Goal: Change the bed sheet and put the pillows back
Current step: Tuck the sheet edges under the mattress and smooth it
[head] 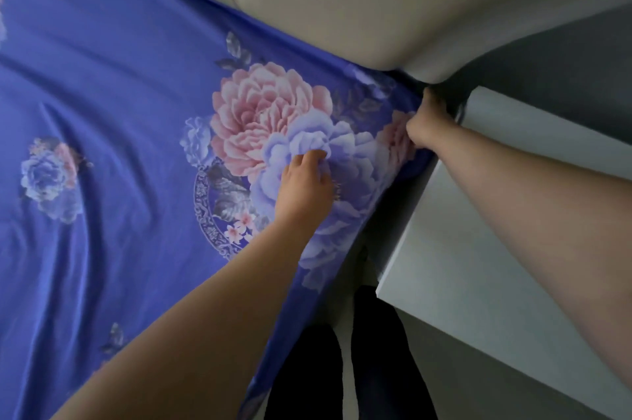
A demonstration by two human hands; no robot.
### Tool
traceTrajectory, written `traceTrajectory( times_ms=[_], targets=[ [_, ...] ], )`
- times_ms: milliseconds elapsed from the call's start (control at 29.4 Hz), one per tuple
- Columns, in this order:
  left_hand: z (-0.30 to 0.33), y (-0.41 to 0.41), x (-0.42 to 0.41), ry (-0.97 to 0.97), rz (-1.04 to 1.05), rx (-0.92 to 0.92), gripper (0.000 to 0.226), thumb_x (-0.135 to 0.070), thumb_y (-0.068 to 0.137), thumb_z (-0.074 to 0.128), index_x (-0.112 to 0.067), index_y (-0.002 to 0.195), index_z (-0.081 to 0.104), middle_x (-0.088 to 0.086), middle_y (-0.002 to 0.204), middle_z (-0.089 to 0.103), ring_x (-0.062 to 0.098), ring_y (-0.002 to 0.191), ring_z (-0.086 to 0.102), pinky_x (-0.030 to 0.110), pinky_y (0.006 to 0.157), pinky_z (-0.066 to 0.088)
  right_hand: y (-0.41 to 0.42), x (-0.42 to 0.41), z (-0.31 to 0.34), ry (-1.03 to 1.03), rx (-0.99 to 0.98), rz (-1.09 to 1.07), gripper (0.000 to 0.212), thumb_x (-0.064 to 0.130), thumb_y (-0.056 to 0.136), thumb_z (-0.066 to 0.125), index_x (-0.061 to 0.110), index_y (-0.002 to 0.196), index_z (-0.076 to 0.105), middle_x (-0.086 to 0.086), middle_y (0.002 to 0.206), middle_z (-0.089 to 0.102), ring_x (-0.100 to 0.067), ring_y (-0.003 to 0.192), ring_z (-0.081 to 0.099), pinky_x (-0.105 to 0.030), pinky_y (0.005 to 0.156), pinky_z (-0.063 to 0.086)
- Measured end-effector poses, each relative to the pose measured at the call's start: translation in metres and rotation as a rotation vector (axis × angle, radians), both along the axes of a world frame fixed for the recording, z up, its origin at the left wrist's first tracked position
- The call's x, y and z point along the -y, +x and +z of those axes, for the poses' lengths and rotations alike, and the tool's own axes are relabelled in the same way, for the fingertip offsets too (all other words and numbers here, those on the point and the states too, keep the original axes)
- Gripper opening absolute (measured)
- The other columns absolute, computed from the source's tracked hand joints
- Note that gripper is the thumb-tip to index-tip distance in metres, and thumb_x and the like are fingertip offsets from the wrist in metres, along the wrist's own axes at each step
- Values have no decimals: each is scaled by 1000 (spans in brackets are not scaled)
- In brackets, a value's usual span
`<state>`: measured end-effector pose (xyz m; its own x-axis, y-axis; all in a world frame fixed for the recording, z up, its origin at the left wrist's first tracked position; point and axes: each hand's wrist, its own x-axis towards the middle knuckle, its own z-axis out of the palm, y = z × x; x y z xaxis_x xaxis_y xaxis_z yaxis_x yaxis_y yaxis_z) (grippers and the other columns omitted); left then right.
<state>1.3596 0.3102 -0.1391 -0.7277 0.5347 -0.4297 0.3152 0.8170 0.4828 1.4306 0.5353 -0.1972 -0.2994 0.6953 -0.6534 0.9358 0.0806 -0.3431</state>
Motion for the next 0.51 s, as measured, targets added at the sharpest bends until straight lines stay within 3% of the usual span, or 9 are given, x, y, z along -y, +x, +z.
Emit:
traceTrajectory(
  times_ms=[34, 136, 272, 408, 476, 510],
  targets=[
    [-4, 2, -8, 18, 4, -27, 36, -16, 89, 49, -19, 125, 55, 12, 122, 56, 33, 112, 49, 35, 93, 33, -4, -8, -3, 4, 35, 41, 70, 13, 91, 52, 8, 150, 15, -17, 154, 21, -36, 136, 33, -43, 109, 34],
    [-12, 6, -26, 72, 43, -96, 35, -20, 89, 51, -21, 124, 55, 6, 124, 55, 29, 114, 47, 35, 94, 35, -10, -24, -8, -3, 156, 233, 41, 5, 91, 50, -6, 130, 47, -25, 133, 51, -37, 120, 52, -42, 102, 44],
    [-9, 5, -39, 83, 114, -142, 35, -20, 91, 49, -20, 126, 53, 4, 119, 60, 27, 118, 46, 39, 95, 39, -7, -26, 7, 372, 321, 443, 33, 10, 94, 53, -1, 125, 56, -22, 129, 55, -38, 120, 52, -43, 93, 45],
    [1, 3, -48, 123, 210, -133, 29, -25, 93, 46, -24, 122, 50, 6, 100, 66, 31, 103, 55, 42, 86, 43, 24, -50, 27, 371, 113, 254, 32, 32, 90, 58, 8, 108, 67, -21, 113, 64, -37, 106, 61, -38, 86, 48],
    [4, 3, -55, 174, 150, -160, 31, -25, 93, 47, -22, 124, 51, 7, 98, 66, 33, 101, 54, 41, 86, 41, 36, -61, 32, 220, -41, -33, 32, 30, 90, 55, 5, 102, 69, -20, 101, 70, -31, 96, 67, -35, 83, 51],
    [4, 2, -60, 173, 73, -163, 35, -26, 92, 48, -23, 127, 50, 6, 103, 66, 32, 105, 52, 41, 88, 39, 37, -62, 33, 117, -131, -206, 28, 27, 91, 53, 3, 94, 69, -15, 86, 72, -23, 81, 72, -36, 78, 55]
  ],
)
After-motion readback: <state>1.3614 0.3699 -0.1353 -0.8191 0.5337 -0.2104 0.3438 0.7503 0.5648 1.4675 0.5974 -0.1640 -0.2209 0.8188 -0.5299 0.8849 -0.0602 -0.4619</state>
